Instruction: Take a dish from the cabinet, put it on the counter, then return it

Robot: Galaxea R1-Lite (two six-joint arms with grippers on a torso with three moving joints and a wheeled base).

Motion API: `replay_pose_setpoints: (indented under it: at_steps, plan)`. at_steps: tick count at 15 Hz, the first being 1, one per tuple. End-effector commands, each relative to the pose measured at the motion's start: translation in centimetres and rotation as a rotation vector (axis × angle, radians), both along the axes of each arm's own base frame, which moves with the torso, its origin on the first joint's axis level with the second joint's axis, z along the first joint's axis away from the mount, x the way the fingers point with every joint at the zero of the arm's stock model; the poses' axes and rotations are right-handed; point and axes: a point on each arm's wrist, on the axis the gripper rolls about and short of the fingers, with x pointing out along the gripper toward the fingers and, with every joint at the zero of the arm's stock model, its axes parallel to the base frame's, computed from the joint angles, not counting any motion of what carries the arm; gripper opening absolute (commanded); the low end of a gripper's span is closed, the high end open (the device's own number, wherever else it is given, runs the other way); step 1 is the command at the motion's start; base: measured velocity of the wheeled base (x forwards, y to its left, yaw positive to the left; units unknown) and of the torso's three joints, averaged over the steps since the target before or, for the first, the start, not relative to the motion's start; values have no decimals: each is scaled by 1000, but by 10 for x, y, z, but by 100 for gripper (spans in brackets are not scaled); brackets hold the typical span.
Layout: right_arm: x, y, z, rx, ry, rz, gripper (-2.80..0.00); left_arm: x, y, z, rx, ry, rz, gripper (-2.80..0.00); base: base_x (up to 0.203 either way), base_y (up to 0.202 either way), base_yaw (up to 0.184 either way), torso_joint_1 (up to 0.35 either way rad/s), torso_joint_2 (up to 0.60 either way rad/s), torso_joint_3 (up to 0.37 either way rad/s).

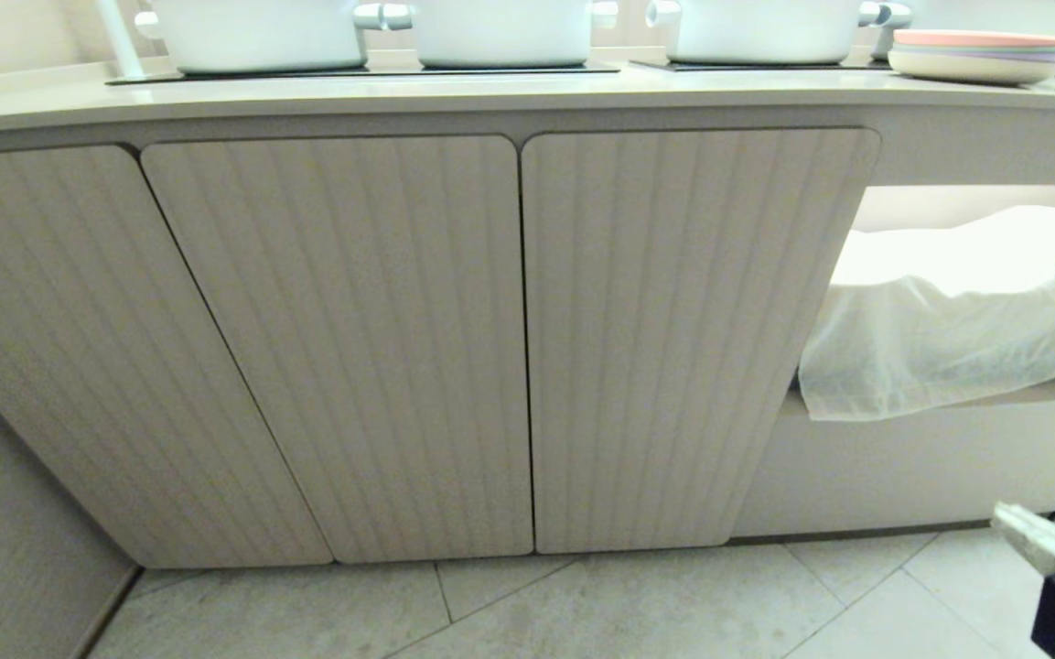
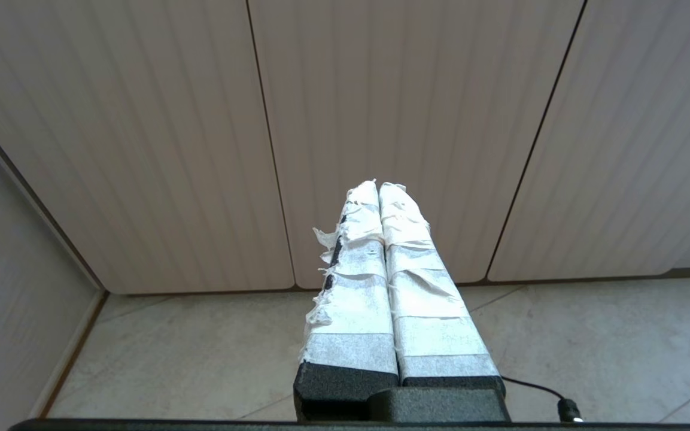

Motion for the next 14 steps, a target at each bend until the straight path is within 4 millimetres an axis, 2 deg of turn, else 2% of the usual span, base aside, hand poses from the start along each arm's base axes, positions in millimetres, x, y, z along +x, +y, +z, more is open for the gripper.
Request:
replay_pose_setpoints:
  at_steps: [1,4,9,11,14]
  plan:
    - [-22,-11,-13,-46,-20,-49,-280,0,0,0,0,0,0,-280,0,0,0,0,0,0]
    - [-38,-20,-18,-69,-2,-143,-280,0,0,0,0,0,1,-280,0,0,0,0,0,0]
    - [-72,-25,-32,-76,7,-204,-280,0,0,0,0,0,1,-280,0,0,0,0,0,0]
    - [-85,-25,-38,-69,-13,-197,-280,0,0,0,0,0,0,-280,0,0,0,0,0,0]
    - [-98,-22,-46,-38,-57,-89,-280,0,0,0,0,0,0,-280,0,0,0,0,0,0]
